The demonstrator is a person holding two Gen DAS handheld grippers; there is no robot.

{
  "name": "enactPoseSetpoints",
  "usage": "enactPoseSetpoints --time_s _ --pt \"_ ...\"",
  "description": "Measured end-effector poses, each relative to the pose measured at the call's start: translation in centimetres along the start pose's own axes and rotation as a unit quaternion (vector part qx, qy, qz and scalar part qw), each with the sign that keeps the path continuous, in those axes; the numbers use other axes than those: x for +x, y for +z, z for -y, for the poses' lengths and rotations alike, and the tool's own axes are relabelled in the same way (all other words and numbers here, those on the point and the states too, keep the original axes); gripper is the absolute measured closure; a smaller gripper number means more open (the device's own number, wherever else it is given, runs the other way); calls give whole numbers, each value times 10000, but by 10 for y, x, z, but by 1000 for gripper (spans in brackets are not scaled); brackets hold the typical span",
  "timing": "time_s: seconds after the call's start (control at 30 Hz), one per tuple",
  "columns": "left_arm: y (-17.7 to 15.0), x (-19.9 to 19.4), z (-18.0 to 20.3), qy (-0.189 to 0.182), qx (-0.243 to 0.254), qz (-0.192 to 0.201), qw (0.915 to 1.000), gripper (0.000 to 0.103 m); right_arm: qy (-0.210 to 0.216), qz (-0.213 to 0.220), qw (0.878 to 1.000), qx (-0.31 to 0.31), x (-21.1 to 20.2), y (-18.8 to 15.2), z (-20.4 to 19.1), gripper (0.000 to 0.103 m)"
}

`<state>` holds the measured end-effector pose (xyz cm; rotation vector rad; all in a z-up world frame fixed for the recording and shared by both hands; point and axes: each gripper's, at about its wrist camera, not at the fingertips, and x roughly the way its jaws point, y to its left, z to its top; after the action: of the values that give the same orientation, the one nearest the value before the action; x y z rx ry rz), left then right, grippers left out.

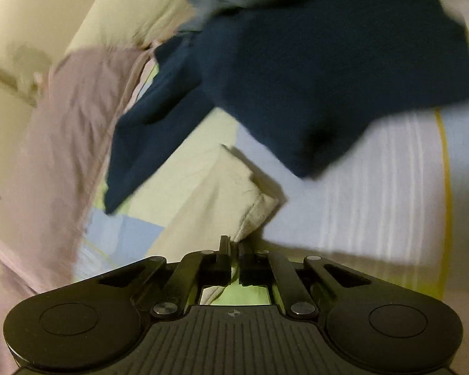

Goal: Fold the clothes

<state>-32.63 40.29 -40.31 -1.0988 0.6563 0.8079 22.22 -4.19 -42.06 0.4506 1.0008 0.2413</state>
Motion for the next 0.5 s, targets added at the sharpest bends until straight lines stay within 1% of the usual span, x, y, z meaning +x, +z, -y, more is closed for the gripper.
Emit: enactPoseSetpoints --time_s 0.03,0.07,0.1,0.17,0.23,0.27,0.33,0.4,0.5 --pt "0 -5 -5 -7 -51 37 10000 84 -155 114 9989 -429 -4 -3 -17 101" --pt "0 -11 -11 -14 -104 80 9999 84 -240 260 9951 -924 -10 -9 -38 101" --pt "0 -17 -17 -24 -170 134 9998 84 -251 418 9882 -1449 -17 -17 -63 101" --pt "0 -31 -30 -54 -322 241 9992 84 -52 731 9654 -2504 -34 -43 -121 101" --pt "-2 -45 -46 -63 -500 354 9981 84 414 945 9352 -3389 -54 -81 -177 101" --pt "-3 -52 -55 -58 -594 412 9974 84 734 973 9196 -3734 -64 -106 -203 101" --pt "-4 -67 -74 -44 -807 530 9953 85 1453 838 8874 -4295 -84 -166 -249 101" --pt "-4 -85 -96 -23 -1070 666 9920 84 2145 650 8491 -4783 -105 -228 -292 101" --pt "-4 -112 -130 66 -1416 918 9856 84 3107 302 7889 -5293 -141 -331 -331 101"
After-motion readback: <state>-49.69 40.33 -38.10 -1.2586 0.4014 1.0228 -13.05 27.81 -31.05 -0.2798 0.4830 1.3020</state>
